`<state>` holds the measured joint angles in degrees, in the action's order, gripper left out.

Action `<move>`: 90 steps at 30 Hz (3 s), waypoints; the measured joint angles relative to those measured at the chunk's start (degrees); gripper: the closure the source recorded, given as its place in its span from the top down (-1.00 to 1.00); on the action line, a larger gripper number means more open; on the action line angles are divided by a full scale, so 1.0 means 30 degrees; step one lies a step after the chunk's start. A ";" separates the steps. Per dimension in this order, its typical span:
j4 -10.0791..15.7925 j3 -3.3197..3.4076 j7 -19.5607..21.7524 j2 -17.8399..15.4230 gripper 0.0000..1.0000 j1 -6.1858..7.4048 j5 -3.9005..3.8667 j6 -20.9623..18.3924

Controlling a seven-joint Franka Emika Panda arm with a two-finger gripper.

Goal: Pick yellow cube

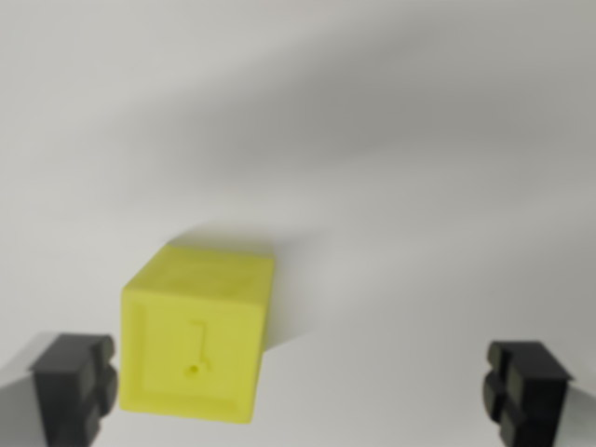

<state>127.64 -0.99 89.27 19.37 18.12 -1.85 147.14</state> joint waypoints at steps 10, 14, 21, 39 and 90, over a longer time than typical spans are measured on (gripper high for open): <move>-0.0033 0.0003 0.1577 0.1043 1.00 0.0923 0.0078 0.0963; -0.0098 0.0005 0.2194 0.1483 1.00 0.1291 0.0117 0.1331; -0.0252 0.0008 0.3250 0.2254 1.00 0.1918 0.0195 0.1932; -0.0655 0.0014 0.3617 0.4101 1.00 0.2049 0.0167 0.3370; 0.0027 0.0008 0.3505 0.0311 -1.00 0.2071 0.0391 0.0277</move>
<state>127.72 -0.96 99.78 20.31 24.33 -0.67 147.97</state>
